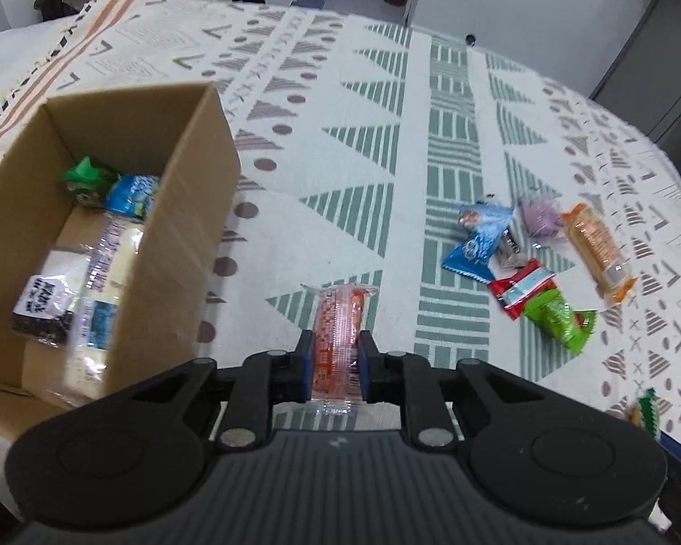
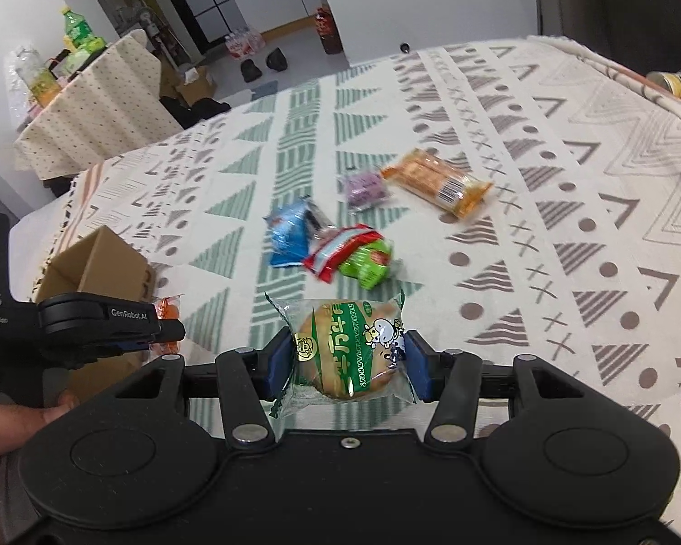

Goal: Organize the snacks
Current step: 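Carry the wafer packet with the left gripper while the right gripper carries the bun, dropping both into the box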

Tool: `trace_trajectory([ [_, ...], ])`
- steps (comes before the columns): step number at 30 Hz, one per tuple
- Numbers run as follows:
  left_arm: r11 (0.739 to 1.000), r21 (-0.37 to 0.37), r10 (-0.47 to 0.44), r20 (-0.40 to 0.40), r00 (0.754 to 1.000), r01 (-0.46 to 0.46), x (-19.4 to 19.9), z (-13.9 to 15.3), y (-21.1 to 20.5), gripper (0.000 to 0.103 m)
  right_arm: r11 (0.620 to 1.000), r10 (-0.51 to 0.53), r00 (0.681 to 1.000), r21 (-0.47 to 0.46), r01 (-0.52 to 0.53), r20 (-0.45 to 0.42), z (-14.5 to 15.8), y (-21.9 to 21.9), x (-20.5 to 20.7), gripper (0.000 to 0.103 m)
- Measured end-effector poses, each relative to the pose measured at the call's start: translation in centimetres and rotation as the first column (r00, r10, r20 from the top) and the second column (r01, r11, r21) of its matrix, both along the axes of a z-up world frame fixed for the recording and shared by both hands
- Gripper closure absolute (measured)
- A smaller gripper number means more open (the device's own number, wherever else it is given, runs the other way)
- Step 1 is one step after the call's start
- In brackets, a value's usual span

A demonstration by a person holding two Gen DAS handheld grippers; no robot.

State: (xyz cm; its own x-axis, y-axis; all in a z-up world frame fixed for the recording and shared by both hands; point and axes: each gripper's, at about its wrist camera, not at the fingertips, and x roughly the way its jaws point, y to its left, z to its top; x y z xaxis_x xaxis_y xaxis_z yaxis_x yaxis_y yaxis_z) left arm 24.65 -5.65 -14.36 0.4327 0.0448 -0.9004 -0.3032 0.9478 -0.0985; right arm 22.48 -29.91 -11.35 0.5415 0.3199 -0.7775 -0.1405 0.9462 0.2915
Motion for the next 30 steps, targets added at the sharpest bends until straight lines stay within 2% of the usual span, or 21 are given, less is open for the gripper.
trace_trajectory([
  [20,0.998,-0.054,-0.001,0.146,0.989,0.009,-3.2,7.8,4.0,0.085,0.998,0.055,0.992,0.014,-0.057,0.117,5.0,5.5,-1.5,0.053],
  [30,0.997,-0.069,0.036,0.179,0.983,-0.024,-4.4,10.0,7.5,0.085,0.995,0.101,0.984,0.012,-0.104,0.148,6.5,8.8,-1.9,0.053],
])
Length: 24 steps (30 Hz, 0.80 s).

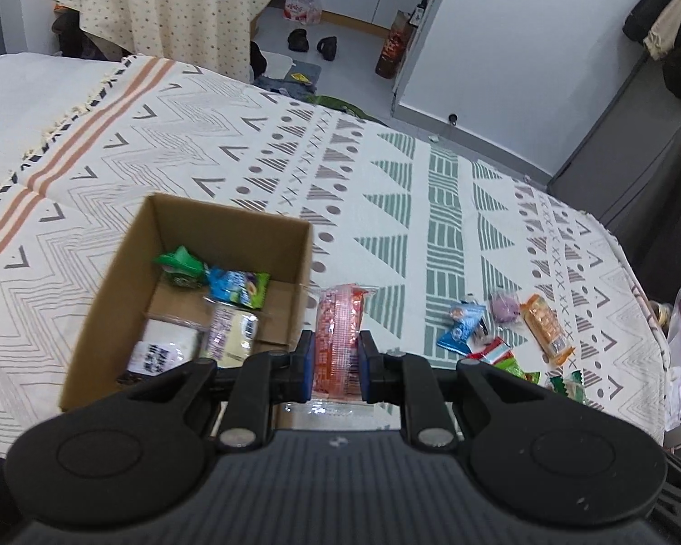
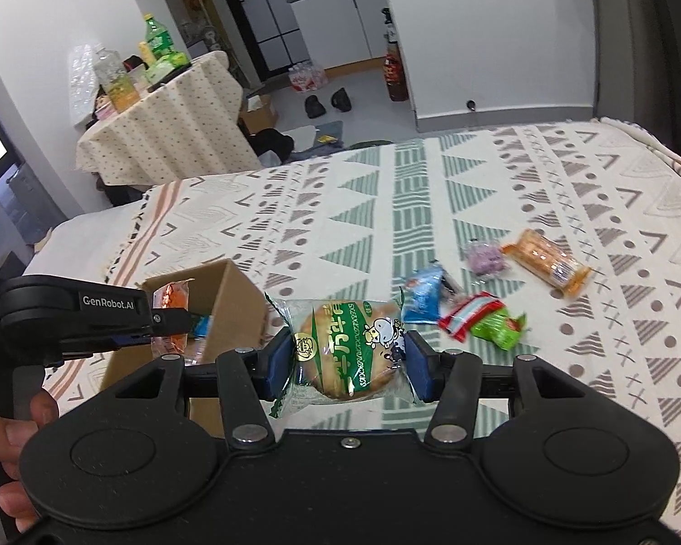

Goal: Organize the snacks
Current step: 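Carry the wafer packet with the left gripper while the right gripper carries the bun, dropping both into the box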

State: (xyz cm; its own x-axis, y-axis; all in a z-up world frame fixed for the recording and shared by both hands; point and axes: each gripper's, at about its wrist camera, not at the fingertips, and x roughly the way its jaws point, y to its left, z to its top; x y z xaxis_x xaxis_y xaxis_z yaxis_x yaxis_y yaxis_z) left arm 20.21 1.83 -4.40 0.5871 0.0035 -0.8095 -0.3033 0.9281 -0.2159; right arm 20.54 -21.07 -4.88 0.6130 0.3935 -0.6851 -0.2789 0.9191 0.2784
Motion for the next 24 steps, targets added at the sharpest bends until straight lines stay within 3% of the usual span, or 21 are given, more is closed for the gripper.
trace_trajectory([
  [12,0.997,-0.041,0.064,0.010,0.998,-0.064,-1.6,1.5,5.1,0.085,0.997,0.064,0.998,0.035,-0.064,0.009,0.8,4.6,0.0,0.053],
  [24,0.985,-0.093,0.147,-0.019,0.989,-0.149,-3.4,1.0,10.1,0.085,0.989,0.139,0.990,0.042,-0.139,0.001,0.9,10.1,0.0,0.053],
])
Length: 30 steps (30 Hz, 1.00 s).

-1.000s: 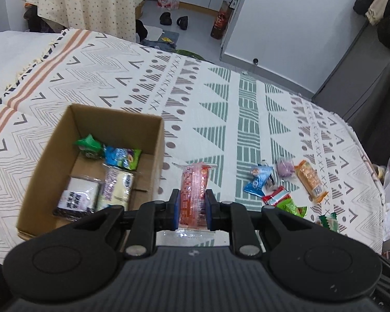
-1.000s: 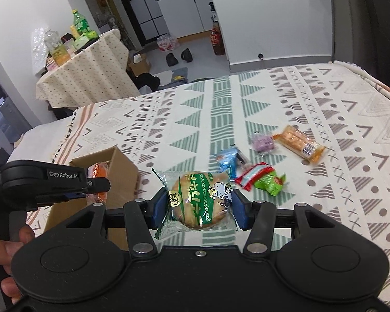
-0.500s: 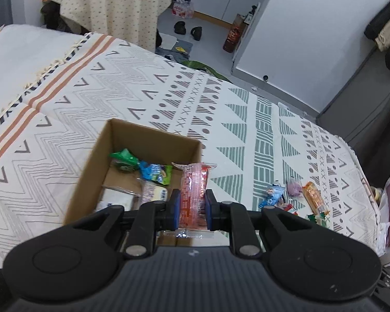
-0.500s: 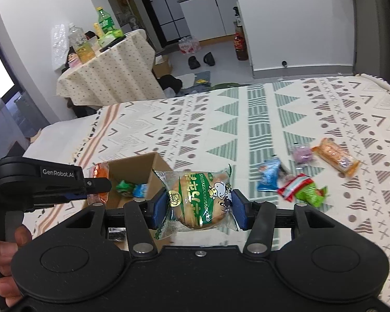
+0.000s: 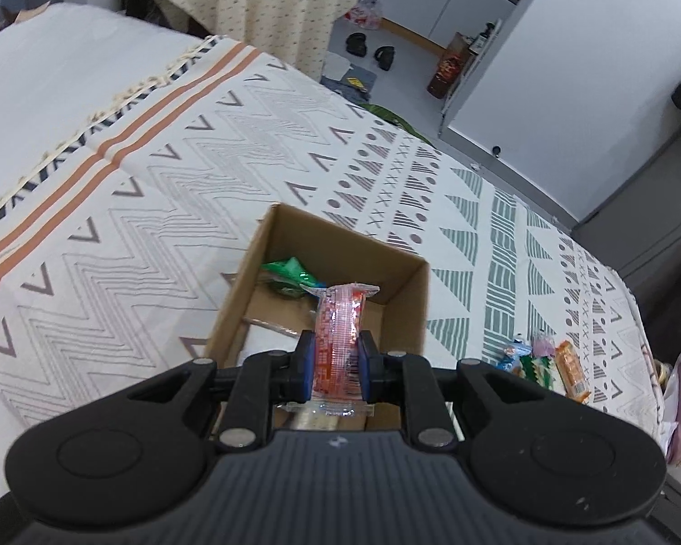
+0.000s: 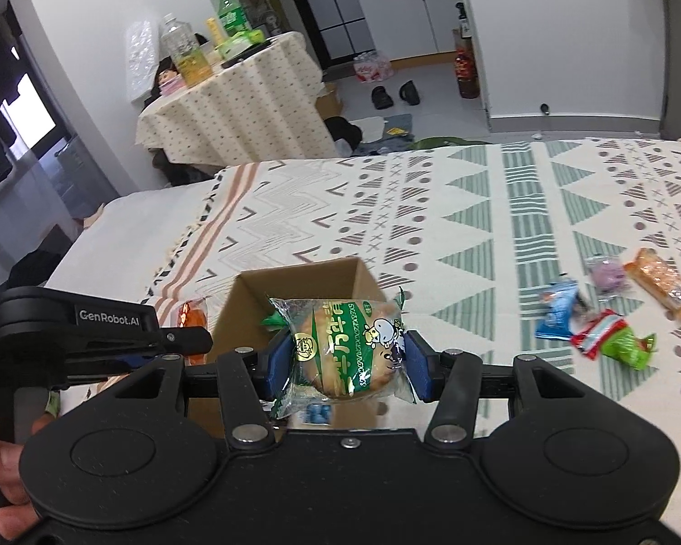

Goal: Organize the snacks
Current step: 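Carry the wafer packet with the left gripper while the right gripper carries the bun, dropping both into the box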

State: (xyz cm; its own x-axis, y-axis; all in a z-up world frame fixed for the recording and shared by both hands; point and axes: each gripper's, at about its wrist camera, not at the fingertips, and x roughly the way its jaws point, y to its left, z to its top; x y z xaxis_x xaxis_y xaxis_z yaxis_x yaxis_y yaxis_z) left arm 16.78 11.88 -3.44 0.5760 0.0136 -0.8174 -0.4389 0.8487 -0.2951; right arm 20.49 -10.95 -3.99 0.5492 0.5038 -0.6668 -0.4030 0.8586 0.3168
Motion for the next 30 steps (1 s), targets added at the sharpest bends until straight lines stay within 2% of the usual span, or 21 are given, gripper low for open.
trace_trajectory([
  [7,0.999,-0.046,0.012,-0.040,0.999,-0.013,-0.7,-0.4,2.5,0.081,0.999,0.041,0.999,0.004,-0.041,-0.022,-0.5,3.1,-0.3,0.053],
  [10,0.999,-0.037,0.023,-0.046,0.999,-0.025,-1.0,-0.1,3.2,0.076,0.999,0.051,0.998,0.009,-0.050,-0.033,-0.7,3.9,-0.3,0.053],
  [12,0.999,-0.032,0.037,-0.039,0.999,-0.038,-1.1,0.1,3.6,0.070,0.998,0.060,0.997,0.015,-0.059,-0.038,-0.7,4.4,-0.4,0.053],
  [14,0.999,-0.025,0.042,-0.035,0.998,-0.043,-1.2,0.3,3.9,0.058,0.997,0.079,0.996,0.029,-0.077,-0.040,-0.5,4.7,-0.5,0.051],
  [17,0.998,-0.021,0.053,-0.035,0.998,-0.054,-1.3,0.5,4.0,0.044,0.996,0.080,0.996,0.050,-0.077,-0.049,-0.3,4.7,-0.5,0.045],
  [20,0.998,-0.025,0.063,-0.046,0.997,-0.064,-1.3,0.4,4.0,0.029,0.997,0.057,0.997,0.055,-0.055,-0.047,-0.2,3.8,-0.6,0.031],
  [22,0.997,-0.026,0.066,-0.063,0.996,-0.068,-1.3,0.3,3.9,0.026,0.998,0.032,0.999,0.056,-0.029,-0.042,0.0,2.8,-0.6,0.021],
  [27,0.998,-0.020,0.051,-0.076,0.996,-0.053,-1.1,0.1,2.7,0.023,0.997,-0.034,0.998,0.063,0.037,-0.048,0.0,0.0,-0.6,0.008],
  [30,0.999,-0.016,0.038,-0.072,0.997,-0.040,-1.1,0.1,1.7,0.016,0.996,-0.068,0.996,0.057,0.071,-0.051,-0.2,-1.6,-0.7,0.000],
])
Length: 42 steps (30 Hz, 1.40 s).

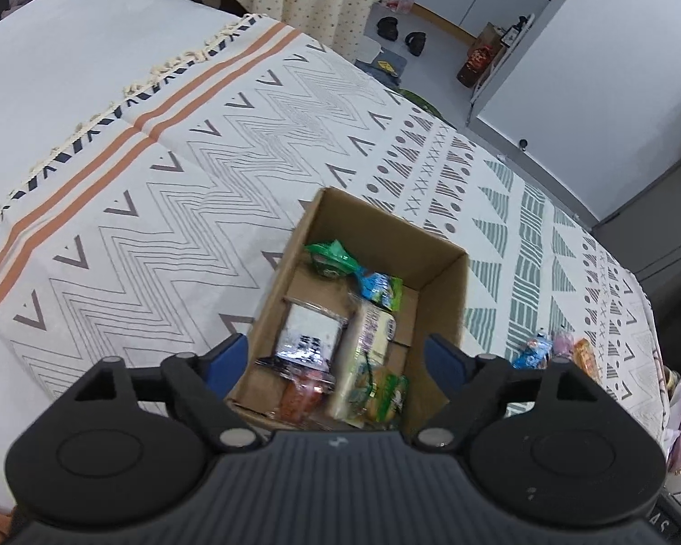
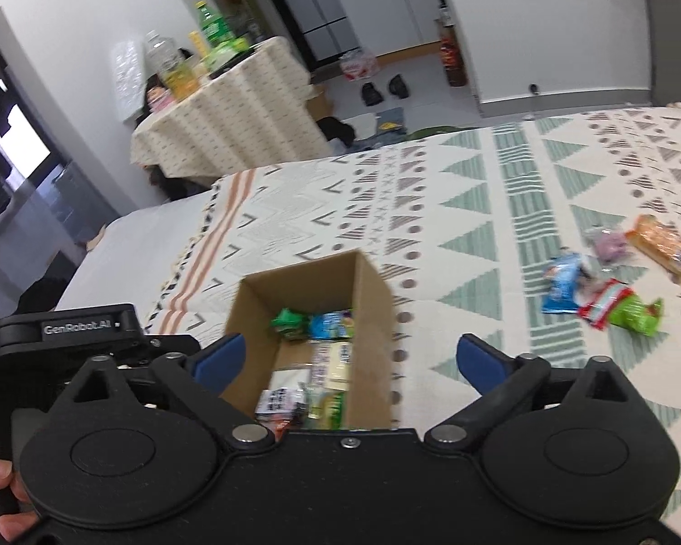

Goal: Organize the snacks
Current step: 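Carry the wafer packet with the left gripper while the right gripper carries the bun, dropping both into the box, then move both open grippers back over the remaining candies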

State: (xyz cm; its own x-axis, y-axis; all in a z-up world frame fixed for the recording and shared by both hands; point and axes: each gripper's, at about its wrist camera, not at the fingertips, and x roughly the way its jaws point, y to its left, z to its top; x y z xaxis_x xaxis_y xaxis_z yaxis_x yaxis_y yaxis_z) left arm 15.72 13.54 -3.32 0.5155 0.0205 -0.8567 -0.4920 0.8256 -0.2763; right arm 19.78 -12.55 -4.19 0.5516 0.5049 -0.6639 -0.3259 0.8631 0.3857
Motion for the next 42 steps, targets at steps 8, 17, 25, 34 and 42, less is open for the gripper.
trace_trajectory([
  [8,0.998,0.038,-0.046,0.015,0.999,0.045,0.4,0.4,-3.4,0.003,0.998,-0.055,0.998,-0.012,0.055,-0.022,-0.7,-3.9,-0.4,0.000],
  [17,0.994,0.028,-0.110,0.036,0.993,0.109,1.2,0.2,-7.3,0.000,0.992,-0.122,0.993,-0.033,0.122,-0.001,-1.1,-8.3,-0.7,0.000],
  [25,0.986,0.040,-0.165,0.051,0.985,0.163,2.5,0.1,-10.7,0.000,0.975,-0.211,0.977,-0.065,0.212,0.019,-2.0,-12.5,-0.7,0.000],
  [34,0.973,0.028,-0.232,0.031,0.972,0.231,4.6,-1.1,-14.7,0.000,0.966,-0.245,0.970,-0.086,0.244,0.000,-2.8,-16.0,-0.1,0.000],
  [42,0.962,0.025,-0.274,0.003,0.962,0.273,6.7,-2.2,-17.5,0.000,0.953,-0.302,0.953,-0.042,0.301,-0.028,-3.9,-18.9,0.9,0.000],
])
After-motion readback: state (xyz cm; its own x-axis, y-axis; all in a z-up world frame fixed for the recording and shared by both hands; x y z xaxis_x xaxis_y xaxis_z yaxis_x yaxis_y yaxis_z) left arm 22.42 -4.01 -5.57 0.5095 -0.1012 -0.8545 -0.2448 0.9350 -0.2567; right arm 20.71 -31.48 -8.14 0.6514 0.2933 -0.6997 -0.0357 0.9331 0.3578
